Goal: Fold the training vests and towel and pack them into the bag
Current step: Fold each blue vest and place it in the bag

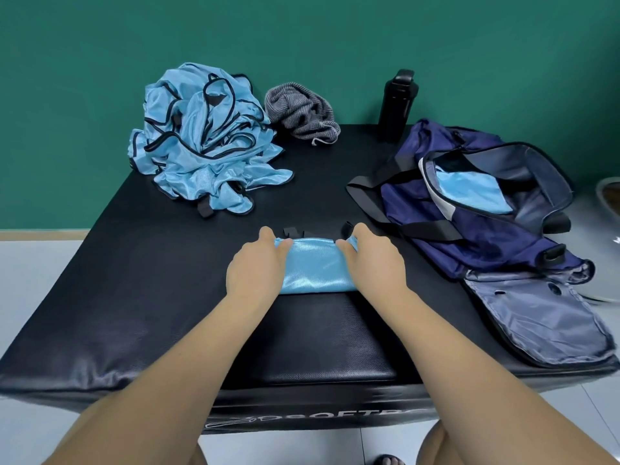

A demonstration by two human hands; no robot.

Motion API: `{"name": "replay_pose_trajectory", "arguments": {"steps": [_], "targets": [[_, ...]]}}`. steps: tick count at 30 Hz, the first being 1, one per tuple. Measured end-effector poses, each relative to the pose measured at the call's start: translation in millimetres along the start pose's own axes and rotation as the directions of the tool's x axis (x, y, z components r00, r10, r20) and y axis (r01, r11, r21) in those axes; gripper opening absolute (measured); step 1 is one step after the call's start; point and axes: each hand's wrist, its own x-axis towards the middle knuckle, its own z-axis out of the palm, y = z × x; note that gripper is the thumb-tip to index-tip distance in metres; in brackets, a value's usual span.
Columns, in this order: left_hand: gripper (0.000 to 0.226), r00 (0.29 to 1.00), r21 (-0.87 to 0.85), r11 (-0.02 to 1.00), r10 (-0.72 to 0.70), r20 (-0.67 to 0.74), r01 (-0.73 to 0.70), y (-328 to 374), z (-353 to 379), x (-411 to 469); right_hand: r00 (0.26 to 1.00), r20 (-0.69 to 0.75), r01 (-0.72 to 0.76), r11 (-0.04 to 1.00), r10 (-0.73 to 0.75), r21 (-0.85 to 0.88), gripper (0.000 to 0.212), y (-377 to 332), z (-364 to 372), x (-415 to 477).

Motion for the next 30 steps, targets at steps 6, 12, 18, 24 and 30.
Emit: {"name": "replay_pose_trajectory", "arguments": {"steps": [6,12,18,24,30], "targets": [[0.048,0.999,0.022,1.0,0.01,-0.047,-0.009,-6,0,-3,0.995,-0.088,0.031,0.996,-0.038,-0.081,0.033,1,3,2],[0.04,1.0,-0.274,0.962,-0.01,0.027,0.017,-4,-10,-2,0.966,-0.217,0.13,0.99,-0.14,-0.059,0.045,11,23,7],[0.041,0.988,-0.626,0.768,-0.049,0.147,0.131,2,-25,-10,0.967,-0.158,0.203,0.979,-0.199,0.01,0.04,15,20,11],[0.028,0.977,-0.722,0.691,0.159,0.142,-0.007,11,-56,-27,0.965,-0.001,0.218,0.801,-0.262,0.558,0.039,-1,-43,4],[0.024,0.916,-0.77,0.629,0.363,0.171,-0.105,49,-85,-34,0.82,0.402,0.189,0.856,-0.407,0.481,0.093,-5,-114,3]]}}
